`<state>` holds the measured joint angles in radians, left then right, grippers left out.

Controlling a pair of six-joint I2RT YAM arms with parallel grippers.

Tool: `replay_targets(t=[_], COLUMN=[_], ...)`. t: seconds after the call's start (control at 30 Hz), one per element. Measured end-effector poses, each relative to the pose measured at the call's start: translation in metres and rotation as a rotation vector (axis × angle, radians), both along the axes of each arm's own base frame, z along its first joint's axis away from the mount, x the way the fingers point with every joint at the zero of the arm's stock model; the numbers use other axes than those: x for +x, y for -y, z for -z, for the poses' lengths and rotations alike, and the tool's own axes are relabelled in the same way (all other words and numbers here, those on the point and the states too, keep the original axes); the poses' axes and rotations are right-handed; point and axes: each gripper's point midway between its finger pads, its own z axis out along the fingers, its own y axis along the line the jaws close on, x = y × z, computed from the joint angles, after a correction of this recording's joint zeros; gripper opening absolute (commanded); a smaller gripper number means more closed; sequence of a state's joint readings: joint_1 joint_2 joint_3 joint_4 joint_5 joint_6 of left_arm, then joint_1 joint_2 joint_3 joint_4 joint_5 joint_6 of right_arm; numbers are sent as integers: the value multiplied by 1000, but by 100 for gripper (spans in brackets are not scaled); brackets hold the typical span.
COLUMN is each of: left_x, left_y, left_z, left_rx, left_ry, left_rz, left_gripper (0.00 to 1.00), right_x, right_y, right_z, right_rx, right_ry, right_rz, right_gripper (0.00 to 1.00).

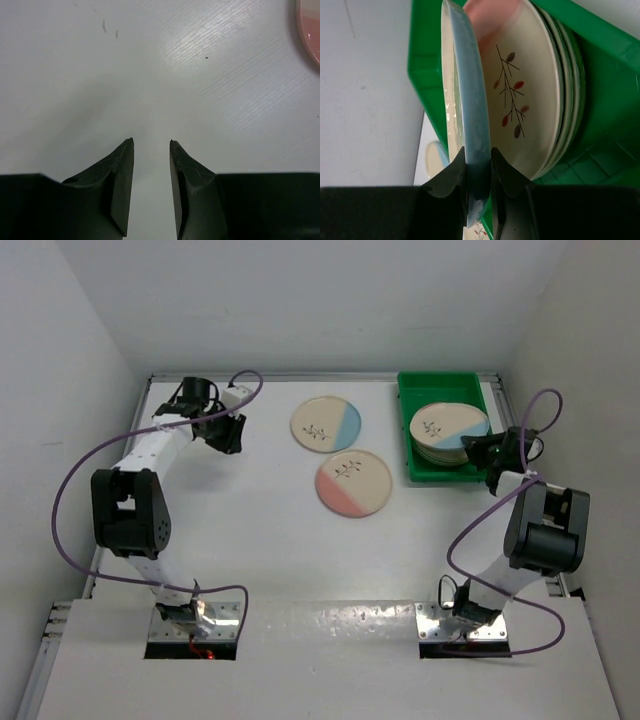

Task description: Place the plates into the plastic bin on the countertop

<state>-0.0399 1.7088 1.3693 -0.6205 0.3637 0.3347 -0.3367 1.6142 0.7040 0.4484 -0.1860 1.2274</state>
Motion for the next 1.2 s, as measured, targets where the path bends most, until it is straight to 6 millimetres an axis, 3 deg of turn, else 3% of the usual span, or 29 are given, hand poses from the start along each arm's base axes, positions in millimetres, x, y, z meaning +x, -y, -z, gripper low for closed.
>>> replay_targets(t=[0.03,0.1,0.13,0.2,0.27,0.37,0.5,0.67,0.8,0.93,1.03,1.07,1.13,1.17,1.2], left_x=[0,0,-1,-2,-4,-10,-10,-8,-14,-20,-10,-9,-6,-7,-8], left_y=[1,3,4,11,25,58,115,180,215,226,230,231,231,232,233], left_z=[1,5,7,11,16,23,30,43,68,105,104,105,107,108,107], left_rx=[-1,-3,-4,-7,-9,-24,-67,-113,-125,-70,-57,-56,-47,-57,-66], left_ry=[-3,-15,-21,-36,-50,-76,-115,-150,-212,-271,-241,-238,-230,-237,-242], left_rz=[0,1,3,11,39,109,211,293,300,264,238,233,228,227,225], left_gripper=[39,40,41,44,48,51,58,62,62,62,52,38,21,0,0], right_x=[0,4,6,8,7,2,-8,-22,-33,-37,-43,-45,-51,-53,-54], right_y=[-1,0,1,2,3,5,10,14,11,1,-8,-13,-22,-27,-35], right_z=[7,9,8,5,7,16,24,16,-3,-38,-61,-68,-77,-80,-82], right_rx=[9,12,4,-17,-41,-110,-233,-394,-529,-646,-696,-709,-736,-746,-755], right_ry=[-23,-35,-35,-39,-71,-165,-302,-382,-400,-342,-282,-260,-223,-208,-192], right_rz=[-4,-10,-14,-25,-35,-55,-75,-110,-150,-180,-196,-205,-231,-250,-281], right_gripper=[0,16,34,43,58,67,71,76,77,79,80,82,85,88,90])
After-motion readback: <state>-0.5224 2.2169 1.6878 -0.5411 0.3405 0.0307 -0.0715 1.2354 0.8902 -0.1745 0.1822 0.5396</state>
